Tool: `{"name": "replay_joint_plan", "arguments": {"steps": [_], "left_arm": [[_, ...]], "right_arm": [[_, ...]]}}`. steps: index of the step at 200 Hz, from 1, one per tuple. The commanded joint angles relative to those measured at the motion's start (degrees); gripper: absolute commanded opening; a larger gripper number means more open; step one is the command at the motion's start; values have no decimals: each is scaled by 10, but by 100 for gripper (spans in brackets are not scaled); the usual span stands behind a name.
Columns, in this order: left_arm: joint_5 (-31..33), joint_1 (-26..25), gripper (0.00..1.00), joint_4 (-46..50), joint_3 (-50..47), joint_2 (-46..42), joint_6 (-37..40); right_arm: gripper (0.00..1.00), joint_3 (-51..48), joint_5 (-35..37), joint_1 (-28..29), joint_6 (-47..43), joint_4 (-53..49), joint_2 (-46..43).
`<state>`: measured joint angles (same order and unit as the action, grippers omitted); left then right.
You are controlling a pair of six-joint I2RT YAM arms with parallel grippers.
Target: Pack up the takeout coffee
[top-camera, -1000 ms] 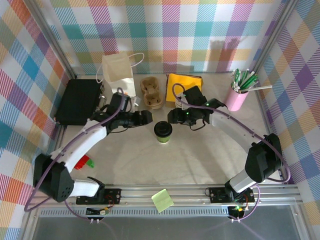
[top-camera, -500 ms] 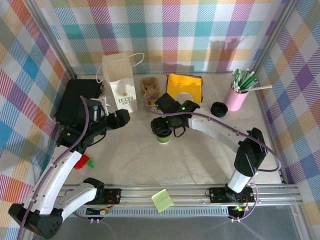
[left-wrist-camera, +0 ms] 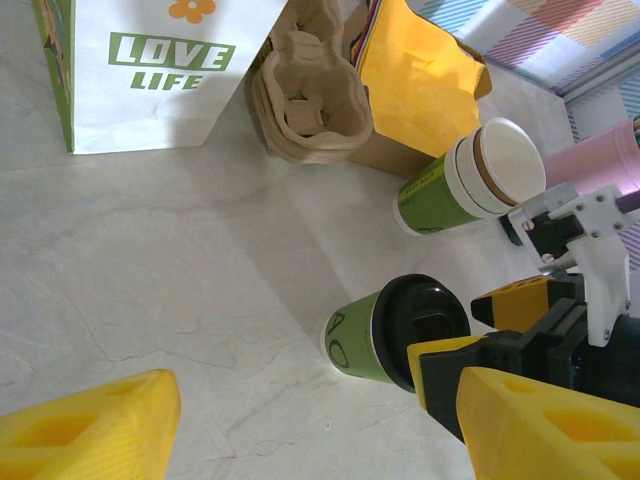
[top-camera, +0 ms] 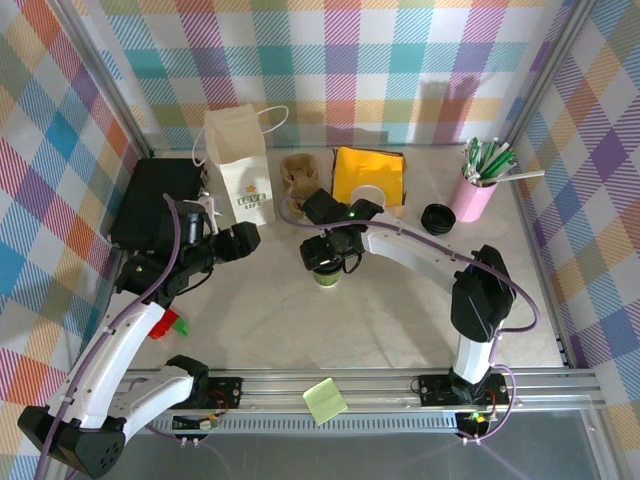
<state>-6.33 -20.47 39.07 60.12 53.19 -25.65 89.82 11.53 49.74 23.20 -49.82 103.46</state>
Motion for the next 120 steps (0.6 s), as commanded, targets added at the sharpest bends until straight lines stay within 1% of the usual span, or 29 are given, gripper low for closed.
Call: {"name": "replay_joint_plan", "arguments": {"steps": [1,31,65,91,120], "left_arm": [[0,3,73,3,-9,0,8],[-1,3,73,1,-12,2,7],[-6,3,73,-3,-15,6,7],[-9,3,73,-7,-18,11,5],[-11,3,73,-12,-22,14,2]], "right_arm": [[84,22,-1,2,9,-11,8],[80,25,-9,2,14,-12,17],[78,35,3,9,15,-23,30],[78,41,14,14,14,-35,40],[81,42,12,16,13,-43,45]]}}
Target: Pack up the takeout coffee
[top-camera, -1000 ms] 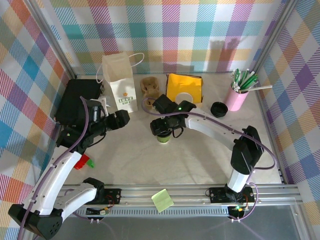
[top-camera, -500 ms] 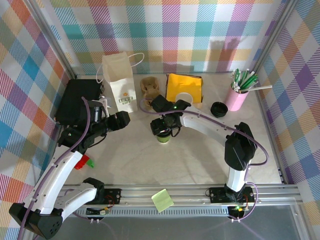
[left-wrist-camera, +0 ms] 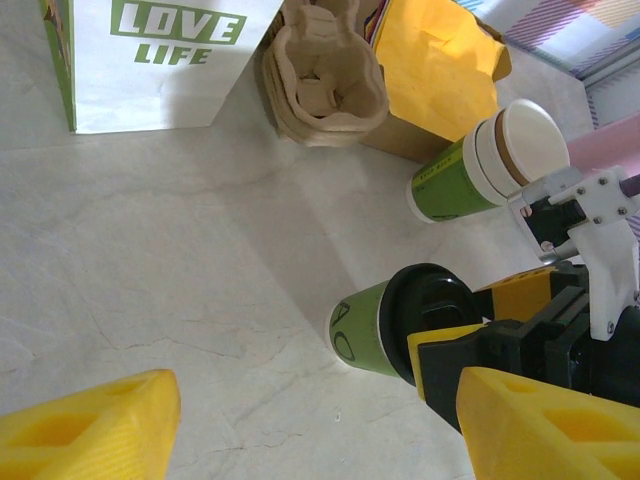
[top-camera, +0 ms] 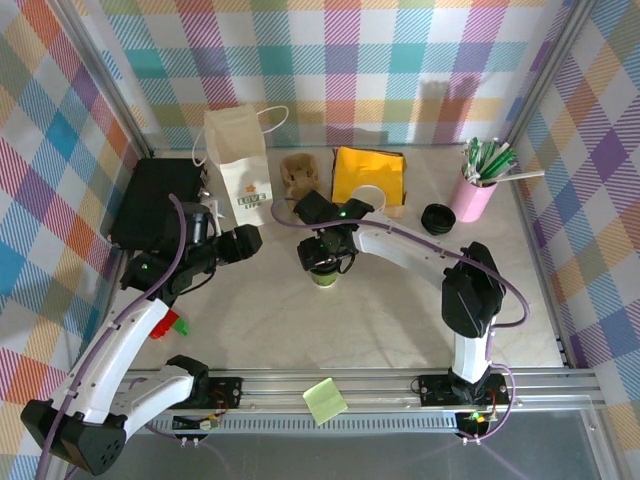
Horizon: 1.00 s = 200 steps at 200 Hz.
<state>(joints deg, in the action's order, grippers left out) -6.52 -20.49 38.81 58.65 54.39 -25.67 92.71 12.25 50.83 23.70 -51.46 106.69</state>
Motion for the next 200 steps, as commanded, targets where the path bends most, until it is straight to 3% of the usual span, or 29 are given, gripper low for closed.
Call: {"name": "replay_joint_plan", "arguments": {"steps": [1,40,86,134,200], "left_arm": [[-10,2,73,-9,-7,3,2],[-12,3,73,-11,-9,3,0],[-9,3,73,-9,-8,0,-1],[-9,3,73,-6,-3,-1,0],[-12,3,73,-5,4,1,0]], "right_arm": [[81,13,5,5,9,-27,13],[81,13,5,5,7,-32,23],[73,18,-3,5,1,-37,26],[72,9,30,1,-13,-61,4],[73,-79,35,-68,-20,-50,-80]]}}
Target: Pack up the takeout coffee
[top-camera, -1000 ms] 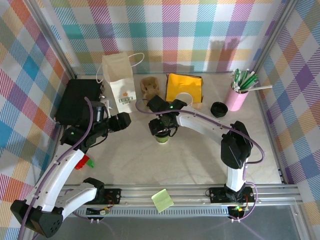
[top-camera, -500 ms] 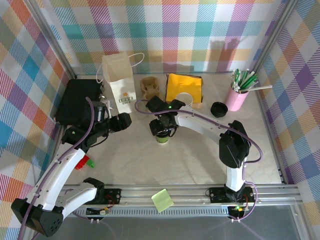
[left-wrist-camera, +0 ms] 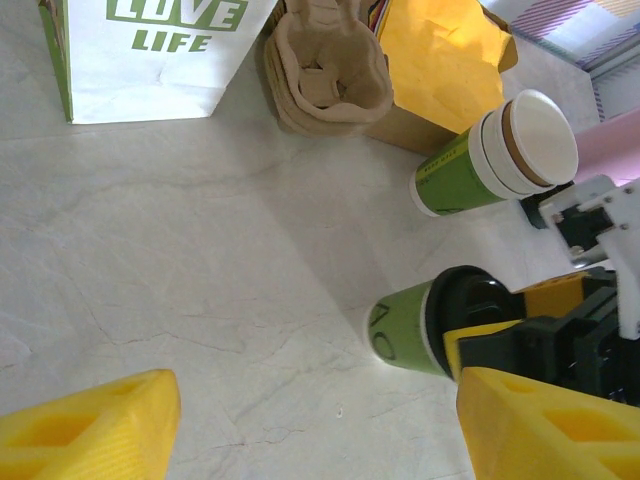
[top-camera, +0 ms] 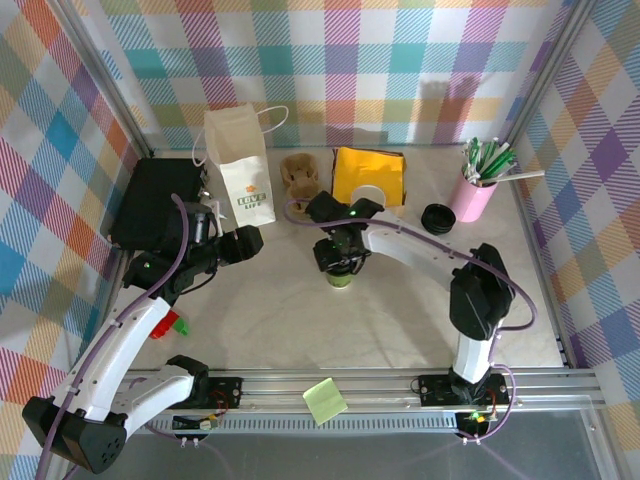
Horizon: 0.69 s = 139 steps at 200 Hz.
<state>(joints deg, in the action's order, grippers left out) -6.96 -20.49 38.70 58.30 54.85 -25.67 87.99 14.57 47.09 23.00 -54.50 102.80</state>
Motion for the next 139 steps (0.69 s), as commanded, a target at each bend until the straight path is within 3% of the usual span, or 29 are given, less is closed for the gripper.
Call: {"name": "replay_joint_plan", "arguments": {"steps": [1,80,139], "left_arm": [[-7,3,73,-4,8,-4,1],[-7,3,73,2,18,-3,0],[-11,3,73,3,27,-2,-1]], "right_arm": [[73,-33,12,-32,-13,-19,-43],[73,-154,8,-153,-40,16,-136],[73,-215,14,-276,-70,49,-185]]}}
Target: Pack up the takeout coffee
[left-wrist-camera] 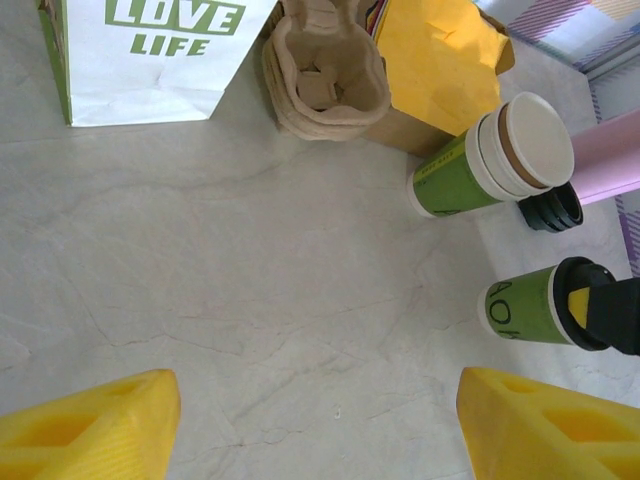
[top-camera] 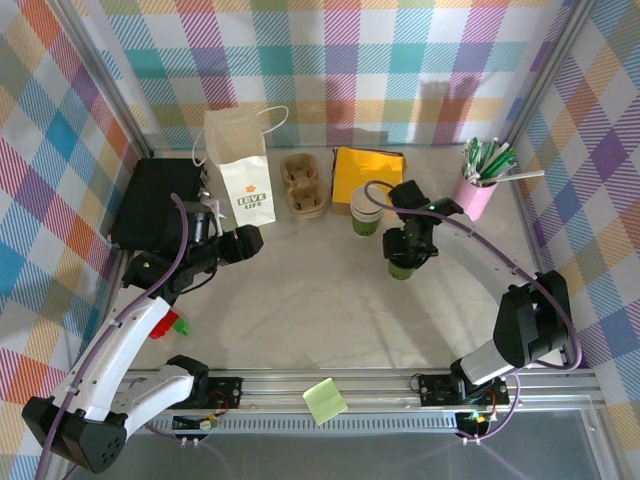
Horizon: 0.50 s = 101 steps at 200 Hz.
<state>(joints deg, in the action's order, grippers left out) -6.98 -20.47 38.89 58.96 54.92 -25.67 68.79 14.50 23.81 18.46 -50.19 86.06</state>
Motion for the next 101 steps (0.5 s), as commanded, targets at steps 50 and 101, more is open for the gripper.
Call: {"name": "replay_joint_plan", "arguments": {"steps": [50,101], "left_arm": [[-13,3,73,3,24,-2,-3],[-22,3,73,-2,22,-2,-10]], "right_arm": [[74,-37,8,-127,-45,30,-27],[78,-42,-14,-161,-51,47,-34]]}}
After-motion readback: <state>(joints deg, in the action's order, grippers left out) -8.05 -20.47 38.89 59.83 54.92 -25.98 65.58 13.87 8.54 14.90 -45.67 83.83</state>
